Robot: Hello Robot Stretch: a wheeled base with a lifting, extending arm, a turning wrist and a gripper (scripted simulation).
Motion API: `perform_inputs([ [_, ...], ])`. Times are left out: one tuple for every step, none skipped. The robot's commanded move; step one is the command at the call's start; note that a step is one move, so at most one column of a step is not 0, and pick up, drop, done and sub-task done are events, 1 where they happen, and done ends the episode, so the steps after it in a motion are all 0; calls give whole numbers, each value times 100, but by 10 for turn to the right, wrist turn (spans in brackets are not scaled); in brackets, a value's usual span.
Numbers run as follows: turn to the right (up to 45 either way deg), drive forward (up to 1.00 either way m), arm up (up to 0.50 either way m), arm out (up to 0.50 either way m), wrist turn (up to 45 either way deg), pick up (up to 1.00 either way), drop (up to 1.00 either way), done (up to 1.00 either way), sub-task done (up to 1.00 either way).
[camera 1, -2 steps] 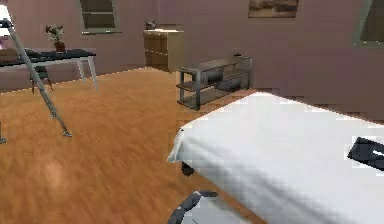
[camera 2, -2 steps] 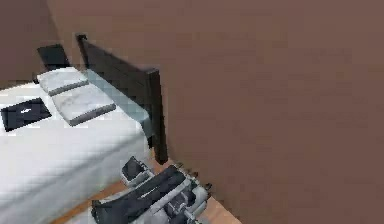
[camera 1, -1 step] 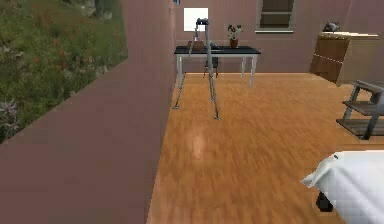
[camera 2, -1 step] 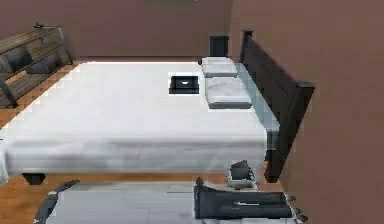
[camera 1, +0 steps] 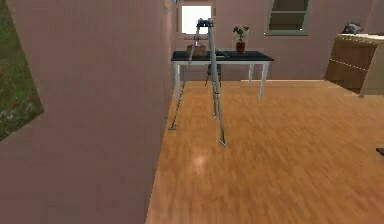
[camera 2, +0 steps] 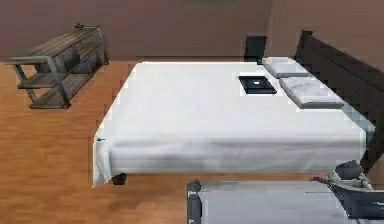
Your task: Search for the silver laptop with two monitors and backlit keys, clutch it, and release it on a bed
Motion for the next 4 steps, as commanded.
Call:
perform_inputs([
  [180, 0, 0, 0, 0, 0, 0, 0, 0],
  [0, 100, 0, 0, 0, 0, 0, 0, 0],
  [0, 100, 0, 0, 0, 0, 0, 0, 0],
  [90, 0, 0, 0, 0, 0, 0, 0, 0],
])
